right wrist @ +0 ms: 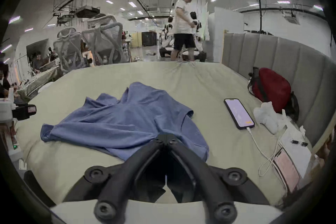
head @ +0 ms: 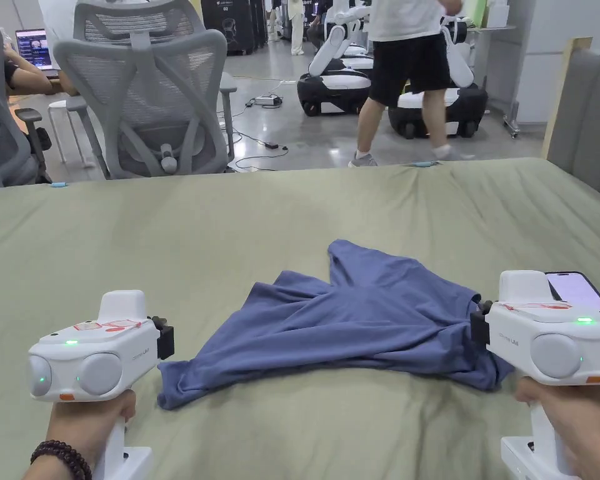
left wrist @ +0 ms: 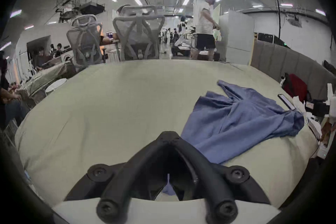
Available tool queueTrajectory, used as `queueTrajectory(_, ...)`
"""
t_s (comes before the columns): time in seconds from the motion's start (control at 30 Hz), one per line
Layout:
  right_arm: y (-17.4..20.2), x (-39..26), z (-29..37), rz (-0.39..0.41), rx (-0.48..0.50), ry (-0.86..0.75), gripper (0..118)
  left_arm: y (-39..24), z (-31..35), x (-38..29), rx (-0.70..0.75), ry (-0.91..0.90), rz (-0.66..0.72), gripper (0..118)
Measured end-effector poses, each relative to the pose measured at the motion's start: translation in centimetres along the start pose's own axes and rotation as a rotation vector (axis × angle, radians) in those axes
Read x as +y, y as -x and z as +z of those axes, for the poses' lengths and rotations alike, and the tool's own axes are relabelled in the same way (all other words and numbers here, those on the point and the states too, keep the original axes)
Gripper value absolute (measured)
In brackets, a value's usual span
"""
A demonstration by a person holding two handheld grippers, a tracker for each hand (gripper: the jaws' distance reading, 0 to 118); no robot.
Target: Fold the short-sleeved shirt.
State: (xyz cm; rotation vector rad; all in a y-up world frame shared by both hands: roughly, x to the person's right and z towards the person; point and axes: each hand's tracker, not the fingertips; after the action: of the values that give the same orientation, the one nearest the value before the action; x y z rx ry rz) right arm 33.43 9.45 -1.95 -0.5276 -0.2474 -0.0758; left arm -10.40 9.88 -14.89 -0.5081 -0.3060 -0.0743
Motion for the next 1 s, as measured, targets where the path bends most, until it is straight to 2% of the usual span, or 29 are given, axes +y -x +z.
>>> queueTrajectory(0.03, 0.3, 0.0, -0.1, 0.006, -0.001, -0.001, 0, 0.1, -0.2, -0.2, -0.006, 0.017, 0.005, 2)
queueTrajectory(0.07, 0.3, 0.0, -0.1, 0.013, -0.001, -0.001, 0, 0.1, -0.5, -0.4, -0.004, 0.032, 0.001, 18)
queueTrajectory(0.1, 0.3, -0.1, -0.1, 0.016, 0.0, 0.003, 0, 0.2, -1.0, -0.8, -0.001, 0.043, -0.005, 57)
queueTrajectory(0.13, 0.3, -0.1, 0.0, 0.014, 0.004, 0.007, 0, 0.2, -1.4, -1.2, 0.009, 0.058, -0.013, 86)
queueTrajectory(0.17, 0.4, -0.1, -0.2, 0.012, 0.006, 0.008, 0, 0.3, -1.9, -1.6, 0.032, 0.072, -0.012, 109)
queueTrajectory(0.2, 0.5, -0.1, -0.2, 0.01, 0.006, 0.009, 0, 0.4, -2.4, -2.0, 0.05, 0.099, -0.009, 118)
queueTrajectory(0.37, 0.7, -0.1, -0.2, 0.012, 0.015, 0.016, 0, 2.1, -6.0, -3.6, 0.037, 0.17, 0.043, 102)
queueTrajectory(0.43, 0.8, -0.1, -0.3, 0.015, 0.014, 0.019, 0, 2.4, -7.0, -4.1, 0.041, 0.205, 0.026, 76)
queueTrajectory(0.47, 0.8, -0.1, -0.4, 0.016, 0.015, 0.021, 0, 2.5, -7.2, -4.3, 0.031, 0.211, 0.021, 53)
queueTrajectory(0.5, 0.8, -0.1, -0.4, 0.015, 0.016, 0.023, 0, 2.0, -6.6, -4.5, 0.023, 0.214, 0.013, 20)
queueTrajectory(0.53, 0.9, -0.1, -0.4, 0.013, 0.02, 0.027, 0, 1.9, -6.5, -4.6, 0.018, 0.225, 0.016, 14)
queueTrajectory(0.6, 0.9, -0.1, -0.5, 0.011, 0.026, 0.03, 0, 2.2, -6.5, -4.9, -0.046, 0.234, 0.06, 7)
queueTrajectory(0.67, 1.1, -0.1, -0.5, 0.016, 0.025, 0.029, 0, 1.6, -5.4, -4.7, -0.035, 0.204, 0.062, 4)
queueTrajectory(1.0, 0.8, 2.2, -2.1, 0.028, 0.036, 0.02, 0, 0.0, -2.9, -0.6, -0.046, 0.054, -0.001, 3)
